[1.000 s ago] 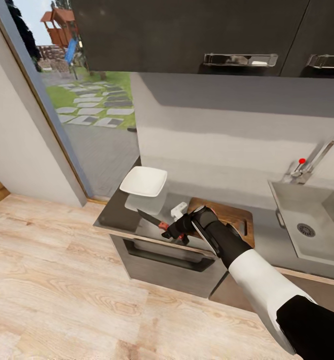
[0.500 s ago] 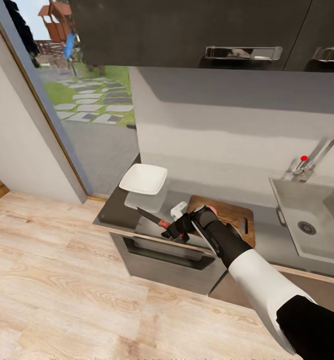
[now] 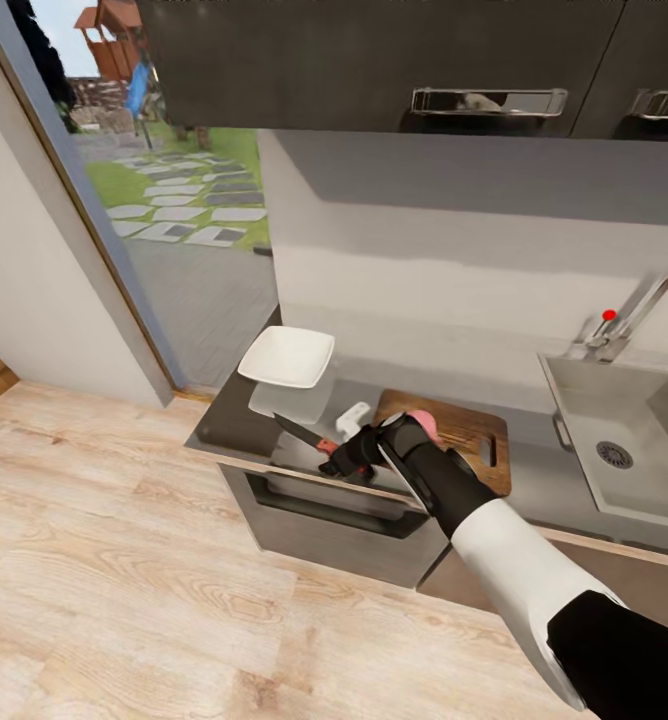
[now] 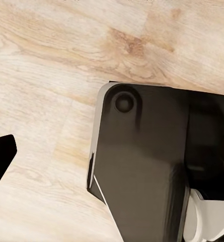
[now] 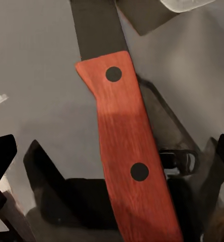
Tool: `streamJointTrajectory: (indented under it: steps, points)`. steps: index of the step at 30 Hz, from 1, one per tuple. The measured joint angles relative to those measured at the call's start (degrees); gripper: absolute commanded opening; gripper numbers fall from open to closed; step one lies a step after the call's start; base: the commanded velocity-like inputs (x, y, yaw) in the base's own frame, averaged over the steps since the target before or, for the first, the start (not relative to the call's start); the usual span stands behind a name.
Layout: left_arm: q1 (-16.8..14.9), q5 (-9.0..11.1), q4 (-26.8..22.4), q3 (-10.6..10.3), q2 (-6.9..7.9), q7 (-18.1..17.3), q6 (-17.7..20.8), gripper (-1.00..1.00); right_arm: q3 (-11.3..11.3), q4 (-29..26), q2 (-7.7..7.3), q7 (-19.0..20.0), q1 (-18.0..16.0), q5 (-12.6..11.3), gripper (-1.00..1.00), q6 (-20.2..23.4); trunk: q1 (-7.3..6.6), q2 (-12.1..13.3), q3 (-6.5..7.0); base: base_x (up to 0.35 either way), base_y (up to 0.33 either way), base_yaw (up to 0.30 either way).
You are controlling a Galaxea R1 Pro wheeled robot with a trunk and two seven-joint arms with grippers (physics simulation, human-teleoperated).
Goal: In the kitchen, take the Vidalia onion out of the sink, dice it on the chopping board with the paring knife, put the diced onion into the bowl on the countertop, then place both the paring knife and the chopping board into the sink.
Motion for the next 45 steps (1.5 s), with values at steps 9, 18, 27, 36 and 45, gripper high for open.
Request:
streamJointTrajectory:
  steps: [9,18,27,36,45]
  points:
    - [-0.03,0.0,0.02,0.0,0.07,-0.01,-0.05,1.0,0.03,0.12,0.75,0.92,0.02,3.53,1.0,0.17,0.0,-0.01,0.0,0.0,0.0,0.0]
    - [0.0,0.0,0.02,0.0,0.07,0.04,-0.05,1.0,-0.05,0.08,0.61,1.19,0.02,3.3,1.0,0.06,0.0,0.0,0.0,0.0,0.0,0.0]
    - [-0.01,0.0,0.02,0.0,0.07,0.05,-0.05,1.0,-0.06,0.1,0.58,1.28,0.02,3.35,1.0,-0.06,0.0,-0.01,0.0,0.0,0.0,0.0]
    - [0.01,0.01,0.02,0.0,0.07,0.03,-0.05,1.0,-0.07,-0.11,0.4,1.23,0.02,-0.71,1.0,0.7,0.0,0.0,0.0,0.0,0.0,0.0]
    - [-0.01,0.0,0.02,0.0,0.07,0.04,-0.05,1.0,-0.06,-0.14,0.56,1.26,0.02,-1.22,-1.0,1.07,-0.01,-0.01,0.0,0.0,0.0,0.0]
